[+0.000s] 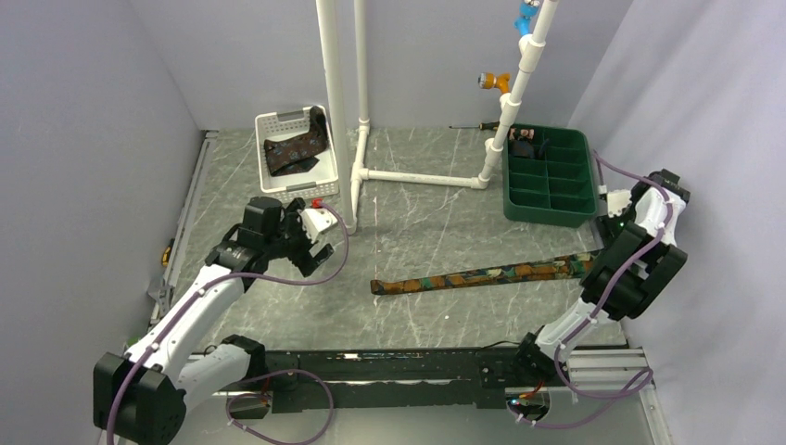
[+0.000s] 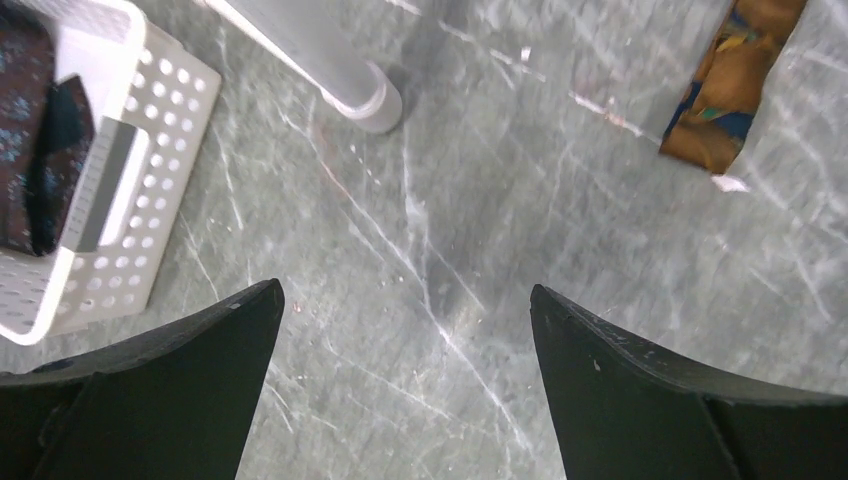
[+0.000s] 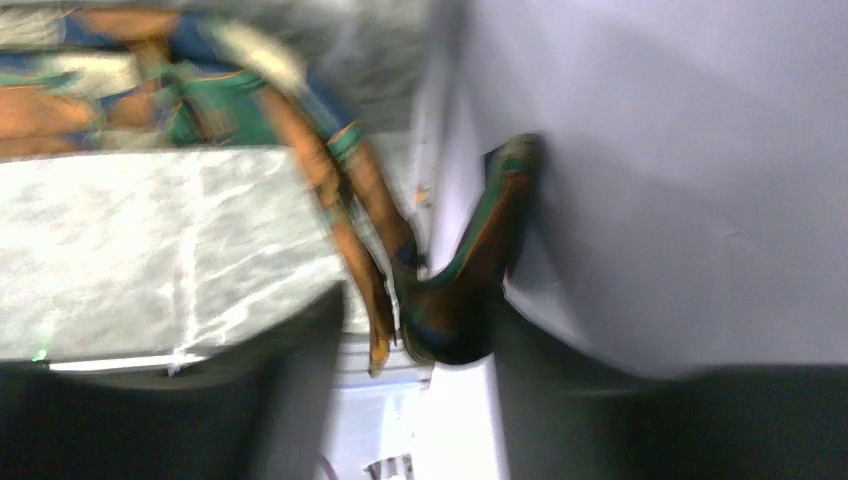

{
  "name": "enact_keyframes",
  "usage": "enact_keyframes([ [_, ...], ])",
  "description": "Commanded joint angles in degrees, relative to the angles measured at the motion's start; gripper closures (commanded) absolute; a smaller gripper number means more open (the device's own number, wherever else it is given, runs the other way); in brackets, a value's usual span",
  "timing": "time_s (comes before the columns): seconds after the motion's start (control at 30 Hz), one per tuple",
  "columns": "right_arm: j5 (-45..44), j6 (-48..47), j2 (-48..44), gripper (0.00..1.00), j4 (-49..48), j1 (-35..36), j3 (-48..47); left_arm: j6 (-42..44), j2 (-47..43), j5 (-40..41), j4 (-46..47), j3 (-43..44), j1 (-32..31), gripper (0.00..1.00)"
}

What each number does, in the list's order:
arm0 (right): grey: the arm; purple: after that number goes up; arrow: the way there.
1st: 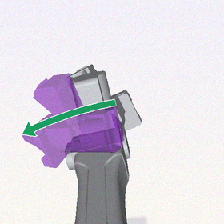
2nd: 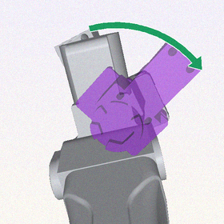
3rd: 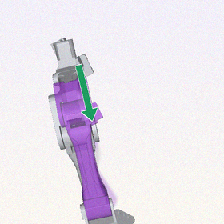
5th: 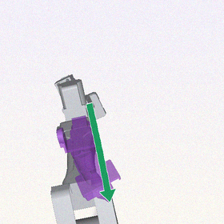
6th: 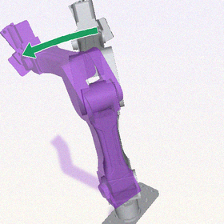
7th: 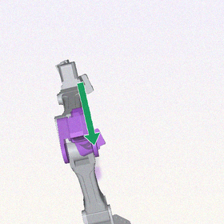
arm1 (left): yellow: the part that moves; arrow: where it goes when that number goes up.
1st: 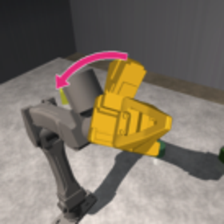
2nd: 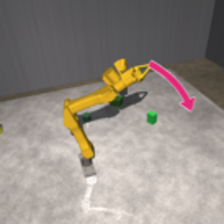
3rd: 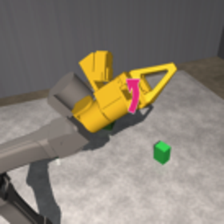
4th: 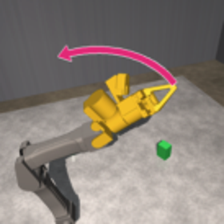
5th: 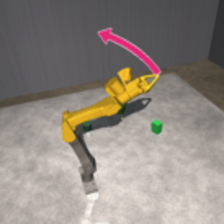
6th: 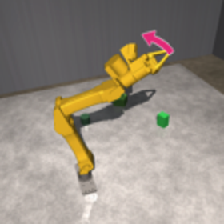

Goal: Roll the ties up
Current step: Flatten out the tie at the center of the board.

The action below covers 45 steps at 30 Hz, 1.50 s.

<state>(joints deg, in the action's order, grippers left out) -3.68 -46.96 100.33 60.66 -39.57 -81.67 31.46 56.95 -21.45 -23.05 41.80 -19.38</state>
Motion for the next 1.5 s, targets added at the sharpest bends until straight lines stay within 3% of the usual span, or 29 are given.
enact_keyframes([
  [0.0, 9.05, -4.77, -7.38, 0.16, 11.92, 3.43, 1.73, -1.37, -0.4, -9.78, -2.74, 2.52, 0.01, 0.01],
  [0.13, 20.3, -3.23, -9.96, 0.13, 16.54, 8.52, -0.98, -0.79, 0.26, -9.58, -1.29, 0.72, -4.12, 0.01],
  [0.3, 36.52, 0.84, -14.11, 0.16, 17.4, 15.23, -4.94, -0.8, 1.1, -9.31, 4.19, -1.84, -8.78, 0.01],
  [0.4, 45.03, 6.21, -20.21, 0.11, 7.3, 16.65, -3.9, -1.09, -0.52, -7.48, 7.27, -1.42, -9.96, 0.01],
  [0.43, 46.87, 8.94, -23.38, 0.02, 2.27, 17.1, -1.94, -0.66, -1.53, -7.6, 8.2, -1.38, -10.04, 0.0],
  [0.53, 49.87, 21.89, -29.19, 0.0, -13.98, 17.75, 9.07, -0.29, -3.1, -8.41, 11.5, -1.55, -10.07, 0.0],
  [0.63, 56.89, 20.84, -29.09, 0.0, -15.92, 19.21, 14.23, 11.1, 0.79, -17.04, -0.95, 4.43, -10.24, 0.01],
  [0.7, 56.92, 18.46, -25.79, 0.06, -11.48, 23.12, 13.84, 13.28, 5.53, -18.82, -6.89, 8.15, -11.65, 0.01],
  [0.8, 55.25, 19.87, -20.58, 0.12, -6.65, 29.96, 13.92, 9.03, 9.47, -19.09, -4.37, 6.87, -13.99, 0.0],
  [0.93, 54.7, 29.62, -18.75, 0.15, -15.07, 35.49, 20.31, 4.88, 12.55, -13.17, 7.69, 1.58, -19.14, 0.01],
  [1.03, 52.93, 36.12, -17.36, 0.24, -21.1, 41.01, 23.98, 1.09, 18.88, -10.96, 10.32, 4.05, -21.99, 0.16],
  [1.13, 55.49, 40.87, -14.5, 0.32, -24.43, 43.9, 25.91, -4.47, 24.03, -19.84, 7.97, 9.03, -21.48, 0.24],
  [1.17, 57.19, 43.18, -13.54, 0.33, -25.47, 44.5, 26.39, -6.25, 23.88, -24.93, 8.56, 8.88, -21.27, 0.21],
  [1.23, 60.91, 48.36, -11.97, 0.33, -30.44, 46.17, 27.92, -13.18, 21.6, -29.66, 13.01, 6.33, -21.19, 0.03],
  [1.37, 62.82, 60.58, -11.44, 0.22, -42.79, 53.59, 30.98, -22.26, 12.18, -31.29, 15.32, 0.46, -18.44, 0.01],
  [1.47, 63.6, 71.97, -9.8, 0.13, -55.29, 59.7, 33.15, -26.54, 3.4, -32.7, 12.04, -2.81, -11.24, 0.01],
])
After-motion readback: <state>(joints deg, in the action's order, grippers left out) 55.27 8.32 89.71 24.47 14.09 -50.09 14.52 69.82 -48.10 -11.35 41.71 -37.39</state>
